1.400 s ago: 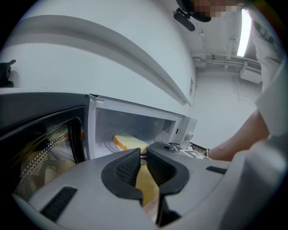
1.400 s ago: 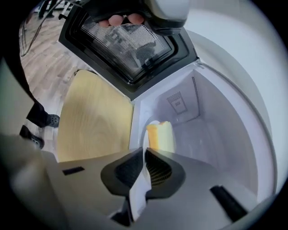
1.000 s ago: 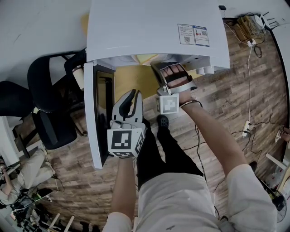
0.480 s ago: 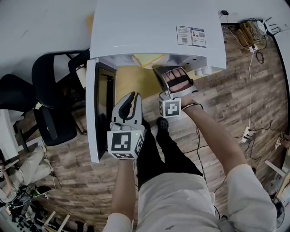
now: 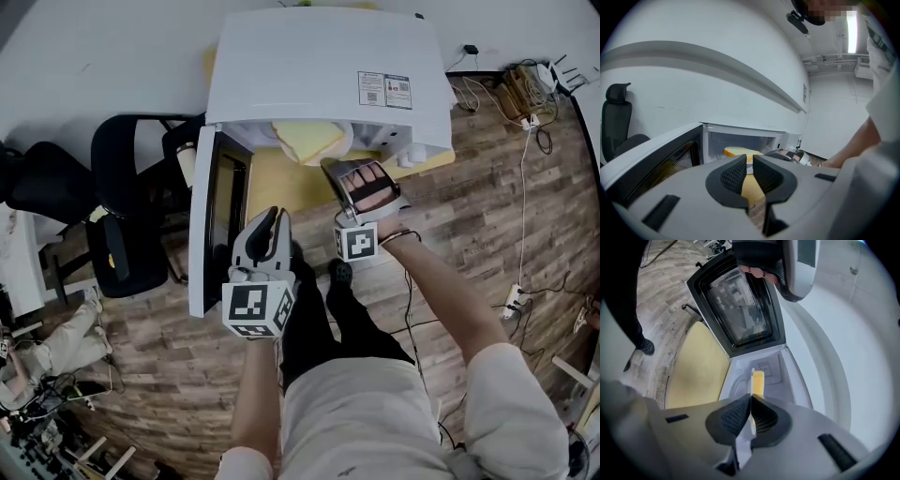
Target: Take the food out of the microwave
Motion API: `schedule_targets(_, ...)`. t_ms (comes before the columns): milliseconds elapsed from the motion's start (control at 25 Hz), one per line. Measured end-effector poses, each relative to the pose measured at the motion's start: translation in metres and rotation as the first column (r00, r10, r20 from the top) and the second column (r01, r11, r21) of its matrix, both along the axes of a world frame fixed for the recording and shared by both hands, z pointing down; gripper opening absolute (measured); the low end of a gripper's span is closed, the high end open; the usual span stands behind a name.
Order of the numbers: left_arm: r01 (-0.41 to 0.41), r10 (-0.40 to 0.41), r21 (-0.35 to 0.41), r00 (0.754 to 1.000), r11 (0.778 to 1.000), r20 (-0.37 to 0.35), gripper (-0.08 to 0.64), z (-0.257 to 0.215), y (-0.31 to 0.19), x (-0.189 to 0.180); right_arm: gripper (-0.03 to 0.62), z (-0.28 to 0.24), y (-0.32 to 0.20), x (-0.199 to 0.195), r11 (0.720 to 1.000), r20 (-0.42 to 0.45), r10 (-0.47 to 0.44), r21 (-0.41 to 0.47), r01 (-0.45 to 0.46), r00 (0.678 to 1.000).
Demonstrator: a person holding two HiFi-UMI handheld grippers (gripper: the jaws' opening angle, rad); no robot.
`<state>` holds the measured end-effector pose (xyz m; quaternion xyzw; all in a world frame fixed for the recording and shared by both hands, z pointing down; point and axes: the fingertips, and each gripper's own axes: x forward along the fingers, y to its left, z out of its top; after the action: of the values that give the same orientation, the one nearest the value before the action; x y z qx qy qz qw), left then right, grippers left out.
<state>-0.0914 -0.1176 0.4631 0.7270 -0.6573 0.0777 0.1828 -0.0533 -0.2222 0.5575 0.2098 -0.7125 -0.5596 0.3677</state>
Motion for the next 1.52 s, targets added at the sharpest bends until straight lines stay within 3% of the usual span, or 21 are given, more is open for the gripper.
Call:
schedule_targets(640, 0.056, -0.056, 0.046, 0.998, 0.997, -0.011, 0.037, -0.044, 0.047, 0.001, 0.005, -0.039, 0.072, 0.028, 0.994, 0.005, -0.103, 0.032, 0.102, 0.995)
schedule_targets(1080, -0.040, 0.041, 0.061, 0.999, 0.997, -0.025, 0.037, -0.065, 0.078, -0.006, 0.005, -0.096, 0.123, 0.035, 0.997, 0.052, -0.047, 0.068, 0.043, 0.998)
schedule_targets(1520, -0.154, 0.158, 0.101, 0.987, 0.983, -0.036, 0.037, -0.096, 0.117, 0.007, 0.005, -0.175, 0.165, 0.042, 0.991, 0.114, 0.049, 0.121, -0.063, 0.992)
